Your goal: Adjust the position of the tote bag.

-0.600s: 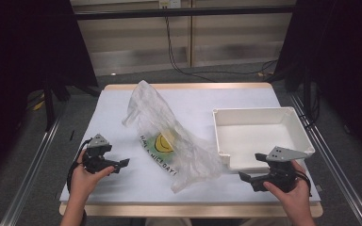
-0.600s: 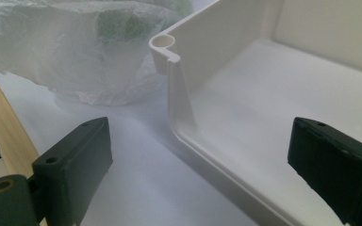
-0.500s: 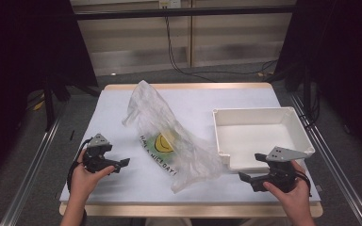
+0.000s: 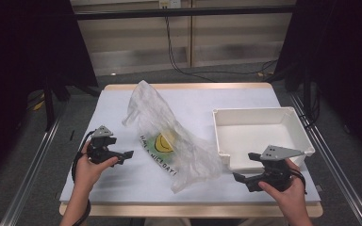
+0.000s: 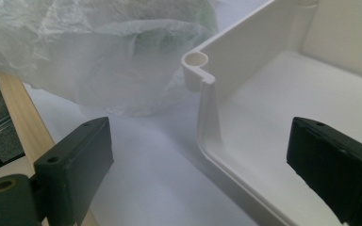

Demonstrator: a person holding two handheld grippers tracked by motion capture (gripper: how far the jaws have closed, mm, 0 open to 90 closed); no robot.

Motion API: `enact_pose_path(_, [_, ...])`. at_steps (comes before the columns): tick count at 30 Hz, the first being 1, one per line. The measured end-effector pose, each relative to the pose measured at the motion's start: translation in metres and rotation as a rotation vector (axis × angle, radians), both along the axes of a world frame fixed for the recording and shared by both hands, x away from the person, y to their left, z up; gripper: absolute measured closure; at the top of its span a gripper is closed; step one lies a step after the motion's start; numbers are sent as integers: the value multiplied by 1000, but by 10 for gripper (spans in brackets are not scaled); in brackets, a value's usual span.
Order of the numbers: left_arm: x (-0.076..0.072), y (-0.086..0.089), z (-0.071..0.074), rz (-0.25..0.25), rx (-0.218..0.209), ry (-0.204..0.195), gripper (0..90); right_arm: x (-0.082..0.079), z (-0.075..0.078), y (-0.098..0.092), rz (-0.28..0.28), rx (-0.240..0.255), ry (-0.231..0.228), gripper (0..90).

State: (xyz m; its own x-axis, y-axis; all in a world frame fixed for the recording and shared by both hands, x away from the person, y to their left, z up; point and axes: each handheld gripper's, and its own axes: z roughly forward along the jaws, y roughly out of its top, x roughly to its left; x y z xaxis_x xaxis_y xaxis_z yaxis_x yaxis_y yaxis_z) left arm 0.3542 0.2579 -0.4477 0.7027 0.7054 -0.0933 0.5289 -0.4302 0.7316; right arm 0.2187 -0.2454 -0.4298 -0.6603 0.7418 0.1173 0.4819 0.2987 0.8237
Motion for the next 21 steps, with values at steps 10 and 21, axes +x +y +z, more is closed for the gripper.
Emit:
enact_pose_path(10, [29, -8, 18, 26, -9, -12, 89, 4, 5, 15, 59, -14, 0, 95])
enact_pose_path(21, [51, -13, 32, 51, 10, -47, 251, 10, 11, 31, 115, -18, 5, 169])
